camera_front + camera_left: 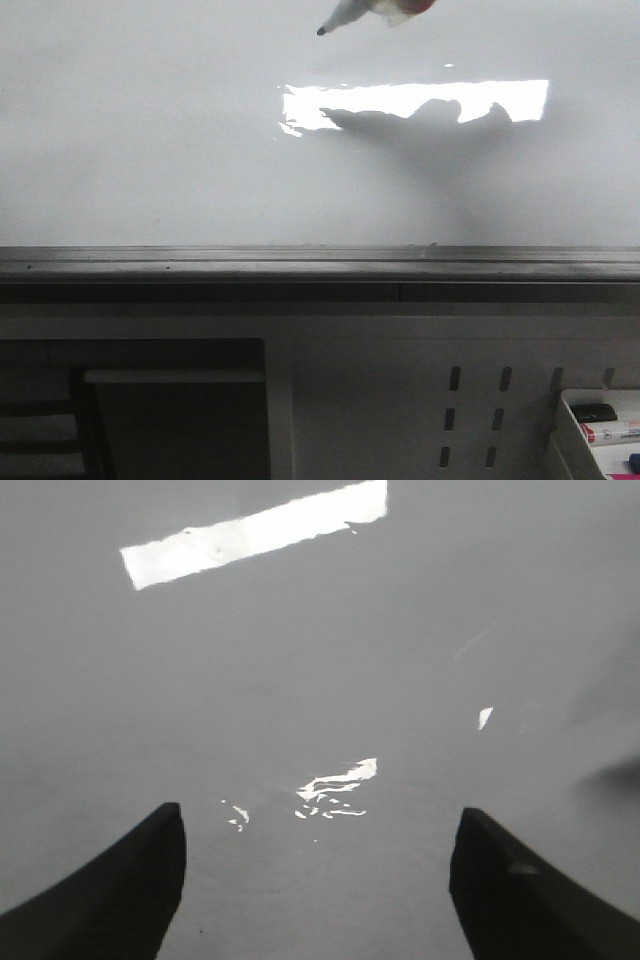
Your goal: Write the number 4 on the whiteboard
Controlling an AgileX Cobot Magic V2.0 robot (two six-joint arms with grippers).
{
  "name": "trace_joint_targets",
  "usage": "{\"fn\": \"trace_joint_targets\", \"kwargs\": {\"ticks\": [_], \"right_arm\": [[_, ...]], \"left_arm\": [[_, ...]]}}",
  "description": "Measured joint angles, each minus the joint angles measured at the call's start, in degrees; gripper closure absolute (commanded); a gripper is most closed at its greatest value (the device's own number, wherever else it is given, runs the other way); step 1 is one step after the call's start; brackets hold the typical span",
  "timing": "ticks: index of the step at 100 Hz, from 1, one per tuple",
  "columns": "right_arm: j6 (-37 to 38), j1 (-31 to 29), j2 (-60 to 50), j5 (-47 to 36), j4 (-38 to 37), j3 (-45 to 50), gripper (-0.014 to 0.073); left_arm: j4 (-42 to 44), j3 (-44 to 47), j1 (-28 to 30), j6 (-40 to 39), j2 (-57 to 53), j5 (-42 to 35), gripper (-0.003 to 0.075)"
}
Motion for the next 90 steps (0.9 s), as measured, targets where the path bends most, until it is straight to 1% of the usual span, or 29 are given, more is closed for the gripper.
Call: {"fn": "trace_joint_targets", "kwargs": {"ticks": [18, 30, 46, 61, 82, 90], "right_arm": [[-7.2, 0.0, 3.3, -1.6, 7.7, 0.0, 0.0657], [-10.3, 0.0, 5.0, -3.3, 10.2, 0.0, 0.0657], [-11.8, 0.0, 6.8, -4.6, 11.4, 0.0, 0.0656], [-11.9, 0.7, 8.5, -2.4, 11.5, 0.0, 0.0655], [-11.9, 3.9, 10.1, -2.5, 9.0, 0.0, 0.0646], [-10.3, 4.3, 10.1, -3.5, 8.0, 0.0, 0.0646]], "left_arm": [[-0.3, 0.0, 0.0, 0.0, 0.0, 0.3, 0.0209], [-0.3, 0.0, 0.0, 0.0, 0.0, 0.5, 0.0209], [-0.4, 0.0, 0.0, 0.0, 0.0, 0.5, 0.0209], [-0.4, 0.0, 0.0, 0.0, 0.0, 0.5, 0.0209], [-0.4, 0.0, 0.0, 0.0, 0.0, 0.5, 0.0209], [-0.4, 0.0, 0.0, 0.0, 0.0, 0.5, 0.0209]]}}
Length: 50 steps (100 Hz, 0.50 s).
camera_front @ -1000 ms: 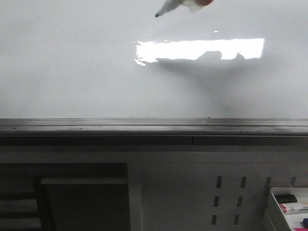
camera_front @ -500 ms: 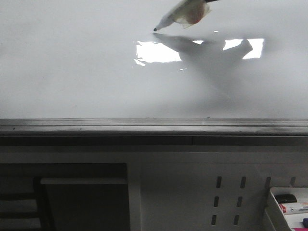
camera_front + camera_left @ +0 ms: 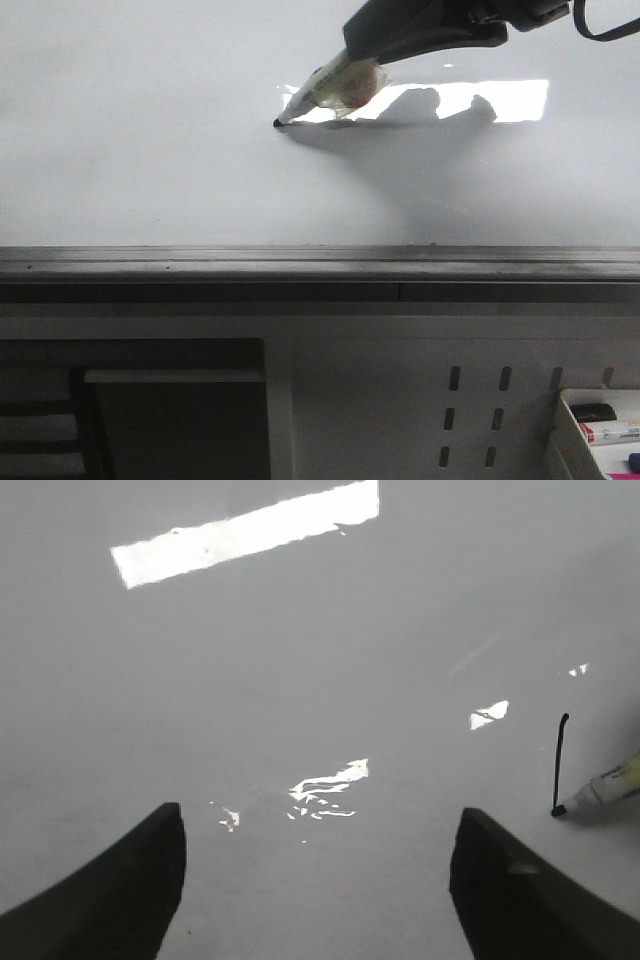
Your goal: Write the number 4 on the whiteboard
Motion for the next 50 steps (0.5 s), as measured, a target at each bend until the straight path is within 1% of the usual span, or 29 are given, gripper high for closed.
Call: {"fn": "trace_joint_targets", "kwargs": {"ticks": [7, 14, 24, 33, 43, 50], "right_arm": [[3.4, 0.1, -0.3, -0.8, -2.2, 0.0, 0.0646], [7.3, 0.4, -1.2, -1.7, -6.0, 0.0, 0.0646], [12.6, 0.4, -3.2, -3.4, -12.3, 0.0, 0.0646], [19.3, -0.7, -5.1, -3.8, -18.6, 0.0, 0.0646], [27.8, -3.3, -6.9, -1.3, -25.8, 0.0, 0.0646], [31.7, -5.5, -8.0, 1.5, -29.4, 0.0, 0.0646]], "left_arm": [[0.0, 0.0, 0.0, 0.0, 0.0, 0.0, 0.0209], [0.0, 0.0, 0.0, 0.0, 0.0, 0.0, 0.0209], [0.0, 0.0, 0.0, 0.0, 0.0, 0.0, 0.0209], [0.0, 0.0, 0.0, 0.0, 0.0, 0.1, 0.0209], [0.0, 0.0, 0.0, 0.0, 0.0, 0.2, 0.0209], [0.0, 0.0, 0.0, 0.0, 0.0, 0.3, 0.0209]]}}
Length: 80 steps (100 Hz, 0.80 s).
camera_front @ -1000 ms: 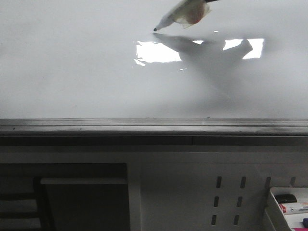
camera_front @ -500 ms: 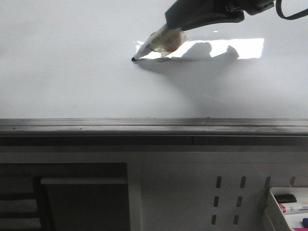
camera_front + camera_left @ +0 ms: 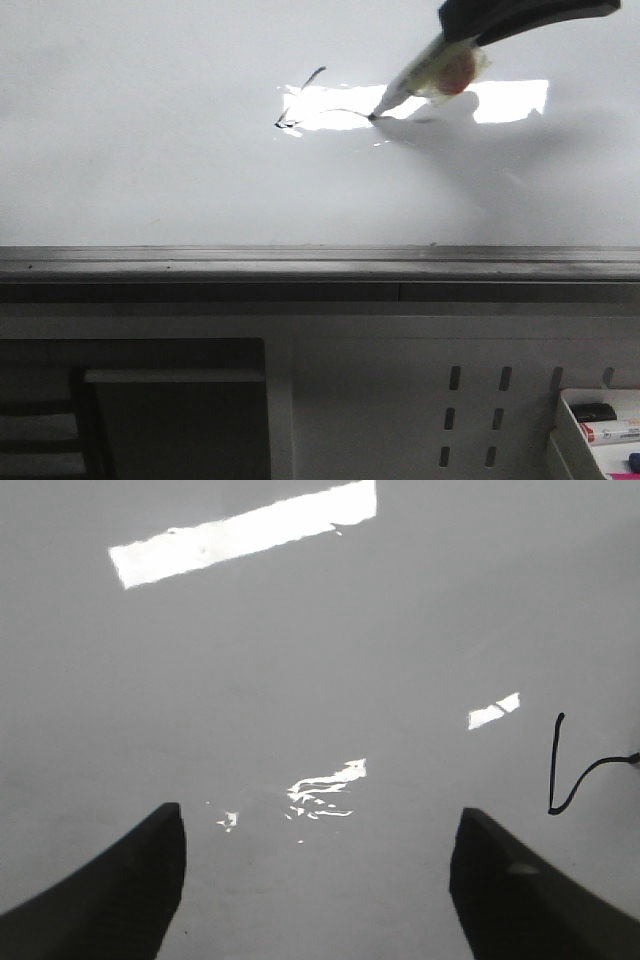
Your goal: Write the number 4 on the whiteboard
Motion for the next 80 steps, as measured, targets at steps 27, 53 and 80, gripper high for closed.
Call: {"fn": "trace_joint_targets", "kwargs": {"ticks": [27, 53, 80], "right_arm": [[-0.1, 0.2, -3.2, 3.5, -1.6, 0.0, 0.0646], [-2.0, 4.5, -2.2, -5.5, 0.0, 0.0, 0.0646], [-2.8, 5.7, -0.2, -9.0, 0.4, -0.9, 0.0646]], "left_arm": [[0.0, 0.0, 0.0, 0.0, 0.0, 0.2, 0.0209], [0.0, 0.0, 0.0, 0.0, 0.0, 0.3, 0.0209], [0.0, 0.0, 0.0, 0.0, 0.0, 0.7, 0.0209]]}}
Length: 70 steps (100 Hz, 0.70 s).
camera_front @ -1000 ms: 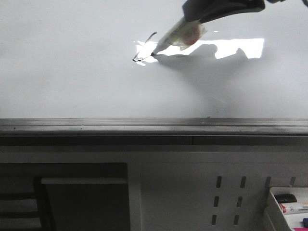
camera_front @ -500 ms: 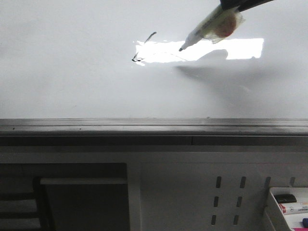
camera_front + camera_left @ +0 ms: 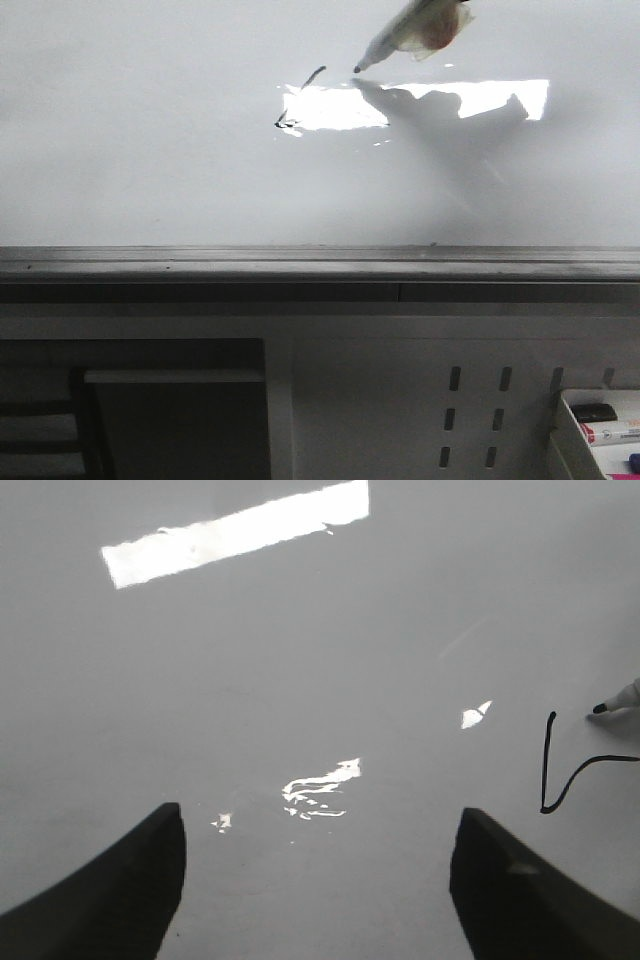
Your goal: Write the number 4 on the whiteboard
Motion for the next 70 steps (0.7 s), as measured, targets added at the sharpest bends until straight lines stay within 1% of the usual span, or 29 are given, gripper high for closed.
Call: {"fn": "trace_joint_targets", "kwargs": {"ticks": [26, 40, 60, 70], "right_arm": [[0.0, 0.1, 2.9, 0.9, 0.4, -2.7, 0.0646], [0.1, 0.1, 4.2, 5.9, 0.0, -2.7, 0.0645], [1.1, 0.1, 4.5, 11.6, -0.8, 0.2, 0.0645], [1.5, 0.1, 2.9, 14.6, -0.9, 0.3, 0.0645]], "left_arm": [[0.0, 0.0, 0.0, 0.0, 0.0, 0.2, 0.0209], [0.0, 0.0, 0.0, 0.0, 0.0, 0.3, 0.0209], [0.0, 0.0, 0.0, 0.0, 0.0, 0.4, 0.0209], [0.0, 0.0, 0.0, 0.0, 0.0, 2.0, 0.0209]]}}
